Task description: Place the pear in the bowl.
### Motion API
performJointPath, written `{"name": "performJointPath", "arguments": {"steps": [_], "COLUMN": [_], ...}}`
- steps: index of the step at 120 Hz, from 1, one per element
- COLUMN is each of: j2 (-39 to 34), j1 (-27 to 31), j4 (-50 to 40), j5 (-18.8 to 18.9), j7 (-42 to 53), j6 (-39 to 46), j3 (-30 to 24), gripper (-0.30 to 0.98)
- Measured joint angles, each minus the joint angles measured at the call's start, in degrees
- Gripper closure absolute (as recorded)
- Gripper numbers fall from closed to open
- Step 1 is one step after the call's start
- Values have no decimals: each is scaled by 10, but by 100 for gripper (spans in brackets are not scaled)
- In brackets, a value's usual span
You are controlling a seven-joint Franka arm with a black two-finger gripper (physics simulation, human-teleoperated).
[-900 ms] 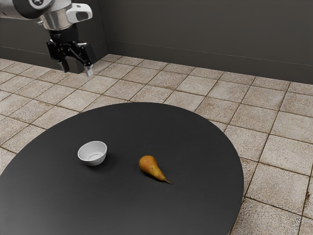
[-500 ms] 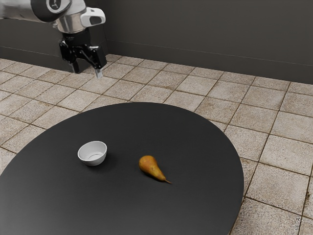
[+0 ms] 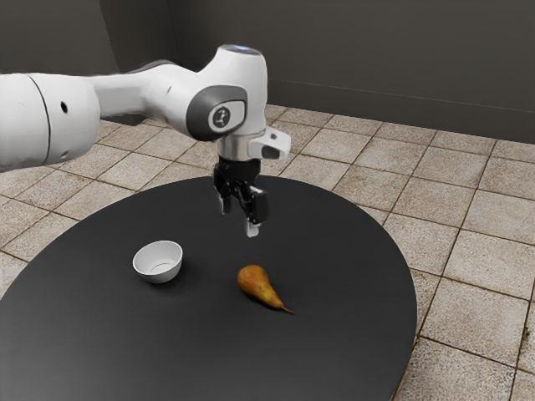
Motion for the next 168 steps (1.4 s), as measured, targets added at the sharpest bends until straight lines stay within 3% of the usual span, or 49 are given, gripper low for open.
{"name": "performJointPath", "arguments": {"steps": [18,44,83,121,168], "j2": [25,53,53,43,48], "j1": [13,57,59,59,70], "j4": [-7,-47,-88,-131,-146], "j5": [-3,-53,-43,-37,-42], "j7": [123,327,561,701,798], "j6": [33,94,118,146,193], "j3": [-1,-48,-57,-56,-54], "gripper": [0,0,0,0,0]}}
